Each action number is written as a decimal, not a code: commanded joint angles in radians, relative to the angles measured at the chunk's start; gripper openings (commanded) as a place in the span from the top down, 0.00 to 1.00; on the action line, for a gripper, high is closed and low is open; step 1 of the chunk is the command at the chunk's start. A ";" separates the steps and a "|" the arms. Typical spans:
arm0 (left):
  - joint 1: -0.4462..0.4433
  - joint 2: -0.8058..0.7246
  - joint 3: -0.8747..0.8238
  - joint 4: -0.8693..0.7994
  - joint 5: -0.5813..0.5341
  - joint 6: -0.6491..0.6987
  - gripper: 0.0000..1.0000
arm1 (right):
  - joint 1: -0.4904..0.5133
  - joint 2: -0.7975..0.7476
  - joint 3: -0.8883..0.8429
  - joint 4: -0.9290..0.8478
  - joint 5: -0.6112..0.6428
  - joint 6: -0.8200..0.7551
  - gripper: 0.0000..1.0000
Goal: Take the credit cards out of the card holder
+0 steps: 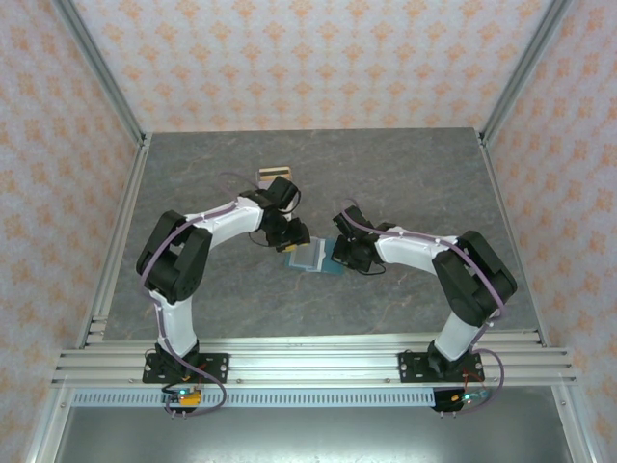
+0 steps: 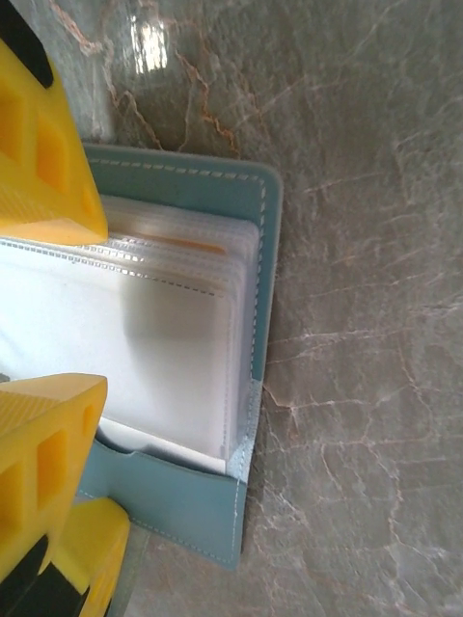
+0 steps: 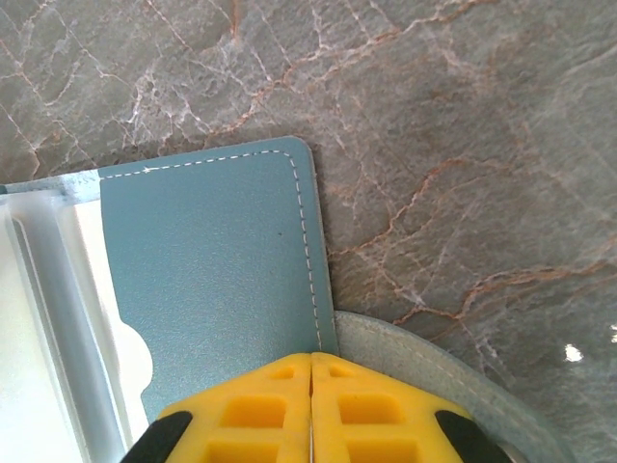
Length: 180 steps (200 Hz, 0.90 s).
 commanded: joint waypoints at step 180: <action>-0.050 0.007 0.040 0.034 0.197 0.087 0.65 | 0.006 0.010 -0.002 -0.060 0.075 -0.017 0.92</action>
